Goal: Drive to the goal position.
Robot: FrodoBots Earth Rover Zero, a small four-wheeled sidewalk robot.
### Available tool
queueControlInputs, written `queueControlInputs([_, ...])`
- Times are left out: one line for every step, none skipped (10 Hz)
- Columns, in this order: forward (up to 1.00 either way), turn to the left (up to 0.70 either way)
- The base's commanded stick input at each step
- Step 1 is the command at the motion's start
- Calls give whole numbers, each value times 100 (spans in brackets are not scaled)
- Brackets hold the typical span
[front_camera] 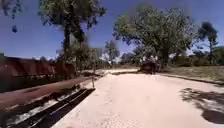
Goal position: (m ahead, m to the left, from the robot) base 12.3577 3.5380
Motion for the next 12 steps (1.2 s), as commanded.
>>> queueControlInputs([85, 0])
queueControlInputs([85, 0])
queueControlInputs([85, 0])
queueControlInputs([85, 0])
queueControlInputs([85, 0])
queueControlInputs([85, 0])
queueControlInputs([85, 0])
queueControlInputs([85, 0])
queueControlInputs([85, 0])
queueControlInputs([85, 0])
queueControlInputs([85, 0])
queueControlInputs([85, 0])
